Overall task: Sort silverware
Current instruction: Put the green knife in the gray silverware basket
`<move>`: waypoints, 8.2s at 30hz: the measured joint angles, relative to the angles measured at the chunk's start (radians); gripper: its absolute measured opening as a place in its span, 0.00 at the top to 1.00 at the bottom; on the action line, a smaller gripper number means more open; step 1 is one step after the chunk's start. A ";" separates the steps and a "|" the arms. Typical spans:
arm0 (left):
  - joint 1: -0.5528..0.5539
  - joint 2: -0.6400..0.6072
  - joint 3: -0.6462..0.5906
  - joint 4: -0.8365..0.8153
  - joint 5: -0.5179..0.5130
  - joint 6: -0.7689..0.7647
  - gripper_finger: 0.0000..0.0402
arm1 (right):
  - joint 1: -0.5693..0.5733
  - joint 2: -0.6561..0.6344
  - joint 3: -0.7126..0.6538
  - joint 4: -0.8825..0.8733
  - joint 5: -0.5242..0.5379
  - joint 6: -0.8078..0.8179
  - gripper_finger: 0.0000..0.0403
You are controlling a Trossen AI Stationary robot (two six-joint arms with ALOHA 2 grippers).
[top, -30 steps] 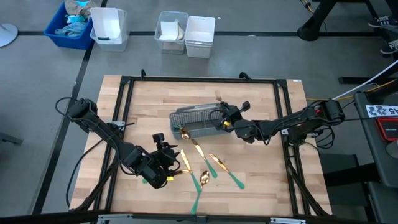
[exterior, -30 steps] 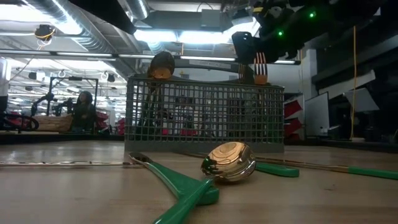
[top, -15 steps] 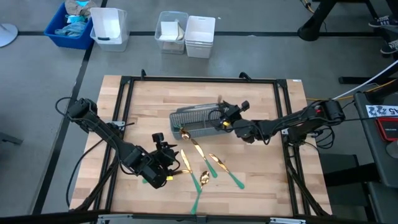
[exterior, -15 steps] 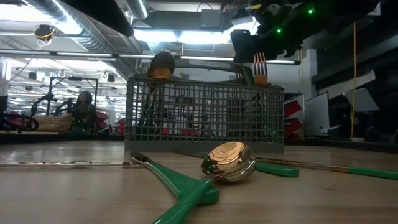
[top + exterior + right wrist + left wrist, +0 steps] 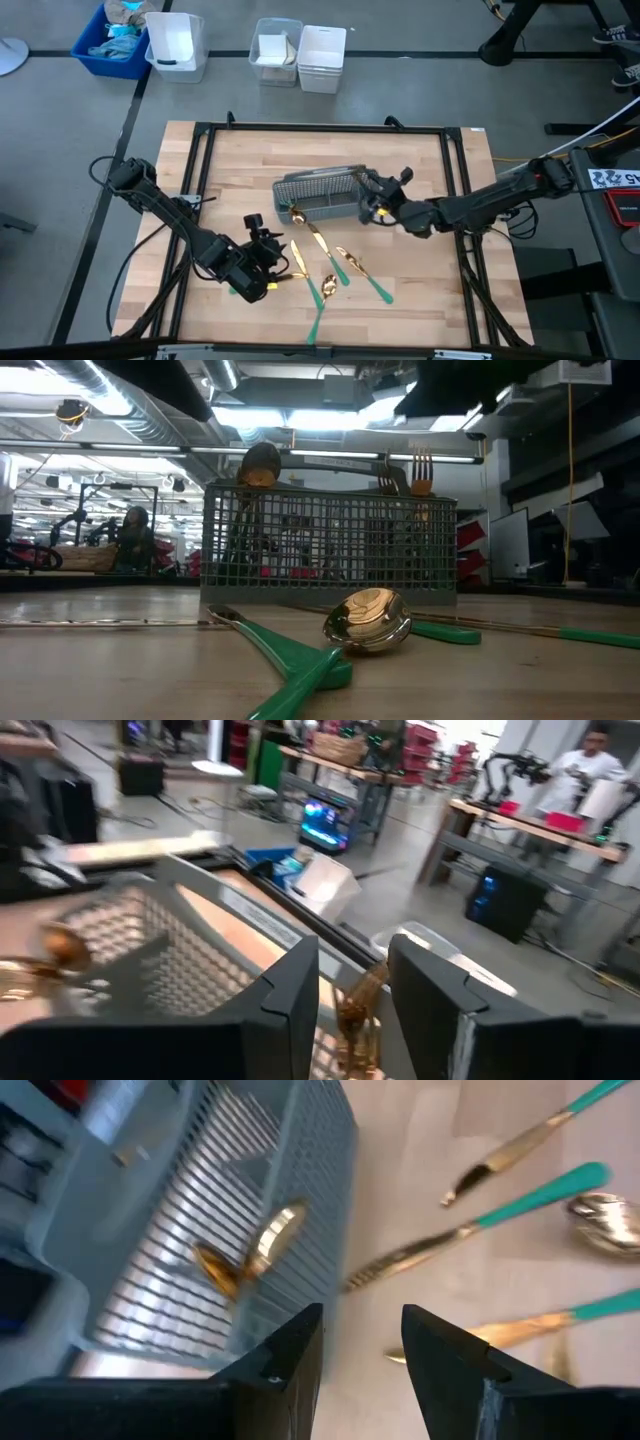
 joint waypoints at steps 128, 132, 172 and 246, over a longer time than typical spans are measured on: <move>-0.011 0.221 -0.155 0.162 0.776 -0.434 0.67 | 0.212 -0.066 0.001 -0.271 -0.674 0.298 0.70; -0.011 0.221 -0.155 0.159 0.776 -0.432 0.71 | 0.212 -0.066 0.001 -0.271 -0.674 0.298 0.70; -0.010 0.222 -0.129 0.161 0.778 -0.428 0.95 | 0.212 -0.066 0.001 -0.271 -0.675 0.297 0.70; 0.046 0.226 -0.133 0.214 0.663 -0.273 0.93 | 0.113 0.569 0.316 -0.057 -0.820 -0.003 0.70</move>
